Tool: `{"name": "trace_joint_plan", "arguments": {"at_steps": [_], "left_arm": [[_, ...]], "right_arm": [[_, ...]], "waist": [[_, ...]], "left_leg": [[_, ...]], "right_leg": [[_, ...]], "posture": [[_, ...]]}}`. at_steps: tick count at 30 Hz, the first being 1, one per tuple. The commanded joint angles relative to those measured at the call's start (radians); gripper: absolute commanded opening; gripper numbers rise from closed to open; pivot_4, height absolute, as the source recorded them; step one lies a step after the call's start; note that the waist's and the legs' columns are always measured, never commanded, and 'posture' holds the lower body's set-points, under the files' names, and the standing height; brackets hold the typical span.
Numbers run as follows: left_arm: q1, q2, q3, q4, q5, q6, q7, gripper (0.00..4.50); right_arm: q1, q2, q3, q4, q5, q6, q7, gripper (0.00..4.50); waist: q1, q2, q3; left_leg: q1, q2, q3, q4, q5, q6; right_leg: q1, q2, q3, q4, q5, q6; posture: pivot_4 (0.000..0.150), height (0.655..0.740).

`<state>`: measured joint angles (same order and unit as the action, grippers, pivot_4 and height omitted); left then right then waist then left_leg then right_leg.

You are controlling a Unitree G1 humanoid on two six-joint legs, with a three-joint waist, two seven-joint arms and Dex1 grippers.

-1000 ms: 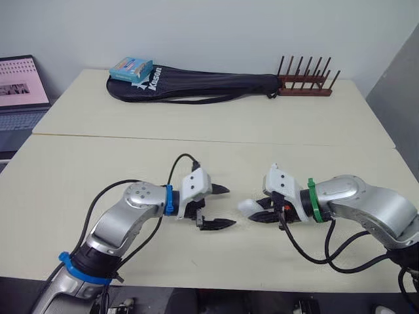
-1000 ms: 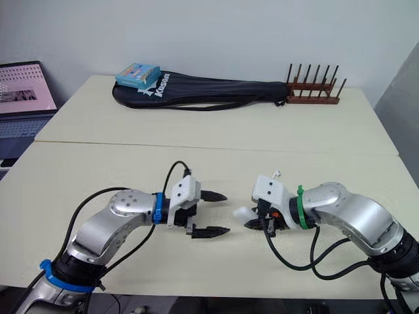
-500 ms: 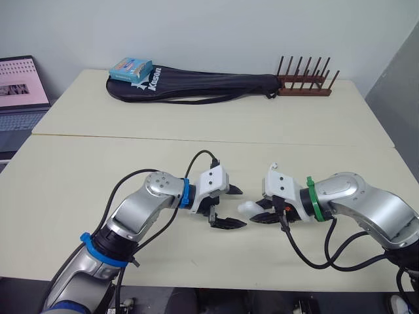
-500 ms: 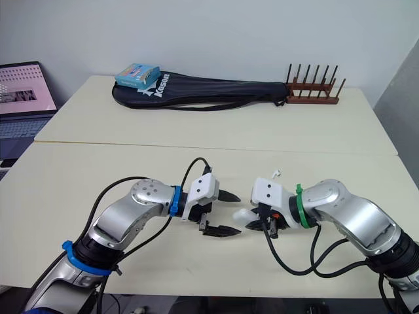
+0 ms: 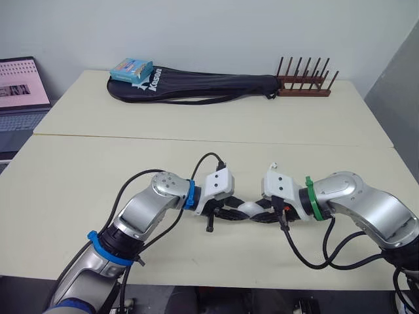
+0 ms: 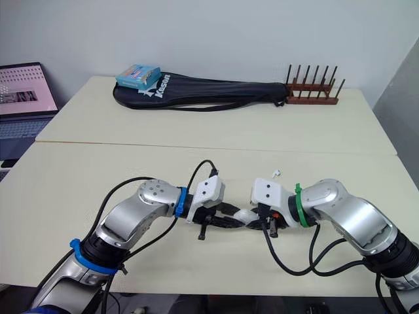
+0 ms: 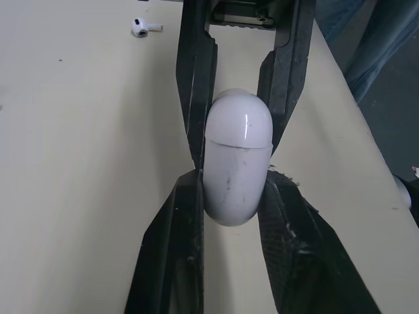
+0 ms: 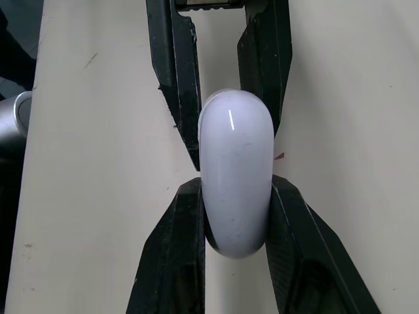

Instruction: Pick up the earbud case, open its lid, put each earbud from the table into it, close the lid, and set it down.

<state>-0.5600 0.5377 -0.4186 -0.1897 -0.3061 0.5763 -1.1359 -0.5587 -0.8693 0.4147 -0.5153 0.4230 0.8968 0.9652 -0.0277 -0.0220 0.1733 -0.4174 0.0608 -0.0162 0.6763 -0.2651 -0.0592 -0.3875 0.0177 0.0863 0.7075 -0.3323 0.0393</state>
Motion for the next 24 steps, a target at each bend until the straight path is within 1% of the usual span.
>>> {"name": "trace_joint_plan", "arguments": {"at_steps": [1, 4, 6, 9, 12, 13, 16, 19, 22, 24], "left_arm": [[-0.002, -0.017, -0.001, -0.034, 0.003, 0.003, 0.018, 0.75], [0.008, -0.013, -0.002, -0.039, 0.008, 0.007, 0.021, 0.75], [0.020, -0.007, -0.006, -0.043, 0.015, 0.004, 0.024, 0.75], [0.056, 0.003, 0.000, -0.049, 0.017, -0.003, 0.032, 0.75], [0.104, 0.009, 0.027, -0.053, 0.001, -0.008, 0.041, 0.75], [0.126, 0.004, 0.049, -0.055, -0.021, -0.004, 0.046, 0.75], [0.221, -0.027, 0.133, -0.054, -0.105, -0.042, 0.047, 0.75], [0.325, -0.097, 0.227, -0.035, -0.201, -0.073, 0.063, 0.75], [0.386, -0.135, 0.259, -0.025, -0.210, -0.124, 0.073, 0.75], [0.409, -0.156, 0.266, -0.026, -0.220, -0.148, 0.075, 0.75]], "right_arm": [[-0.007, 0.008, -0.008, -0.023, -0.008, -0.022, 0.019, 0.82], [-0.018, 0.001, -0.002, -0.026, -0.022, -0.024, 0.043, 0.82], [-0.030, -0.009, 0.001, -0.024, -0.033, -0.029, 0.063, 1.57], [-0.050, -0.033, -0.001, -0.013, -0.059, -0.054, 0.096, 2.51], [-0.065, -0.062, -0.021, 0.003, -0.082, -0.082, 0.120, 3.66], [-0.068, -0.075, -0.035, 0.006, -0.080, -0.089, 0.133, 3.97], [-0.062, -0.115, -0.089, 0.013, -0.083, -0.162, 0.170, 4.01], [-0.014, -0.107, -0.155, -0.003, -0.049, -0.242, 0.192, 4.01], [0.030, -0.068, -0.197, -0.030, -0.021, -0.283, 0.183, 4.01], [0.048, -0.040, -0.195, -0.052, -0.013, -0.266, 0.160, 4.01]], "waist": [[0.000, 0.000, 0.000], [-0.001, 0.000, 0.000], [-0.001, 0.000, 0.000], [-0.001, 0.000, 0.000], [-0.001, 0.000, 0.000], [-0.001, 0.000, 0.000], [-0.001, 0.000, 0.000], [-0.001, 0.000, 0.000], [-0.001, 0.000, 0.000], [-0.001, 0.000, 0.000]], "left_leg": [[0.000, 0.000, 0.000, 0.001, 0.000, 0.000], [0.001, -0.001, 0.001, 0.003, 0.000, 0.000], [0.001, -0.001, 0.000, 0.003, 0.000, 0.000], [0.001, 0.000, 0.000, 0.003, 0.000, 0.000], [0.001, 0.000, 0.000, 0.003, 0.000, 0.000], [0.001, 0.000, -0.001, 0.003, 0.000, 0.000], [0.001, 0.000, -0.001, 0.003, 0.000, 0.000], [0.001, 0.000, -0.002, 0.003, 0.000, 0.000], [0.001, 0.000, -0.002, 0.003, 0.000, 0.000], [0.001, 0.000, -0.002, 0.003, 0.000, 0.000]], "right_leg": [[0.000, 0.000, 0.000, 0.001, 0.000, 0.000], [0.000, 0.000, 0.000, 0.005, 0.000, 0.000], [0.000, 0.000, 0.000, 0.005, 0.000, 0.000], [0.000, 0.000, 0.000, 0.005, 0.000, 0.000], [-0.001, 0.000, 0.001, 0.005, -0.001, 0.000], [-0.001, 0.000, 0.001, 0.005, -0.001, 0.000], [-0.001, 0.000, 0.000, 0.006, -0.001, 0.000], [0.000, 0.000, 0.000, 0.005, -0.001, 0.000], [0.000, -0.001, 0.000, 0.005, -0.001, 0.000], [0.000, 0.000, 0.000, 0.006, -0.001, 0.000]], "posture": [[0.150, 0.7087], [0.150, 0.7087], [0.150, 0.7087], [0.150, 0.7087], [0.150, 0.7087], [0.150, 0.7087], [0.150, 0.7087], [0.150, 0.7087], [0.150, 0.7087], [0.150, 0.7087]]}}
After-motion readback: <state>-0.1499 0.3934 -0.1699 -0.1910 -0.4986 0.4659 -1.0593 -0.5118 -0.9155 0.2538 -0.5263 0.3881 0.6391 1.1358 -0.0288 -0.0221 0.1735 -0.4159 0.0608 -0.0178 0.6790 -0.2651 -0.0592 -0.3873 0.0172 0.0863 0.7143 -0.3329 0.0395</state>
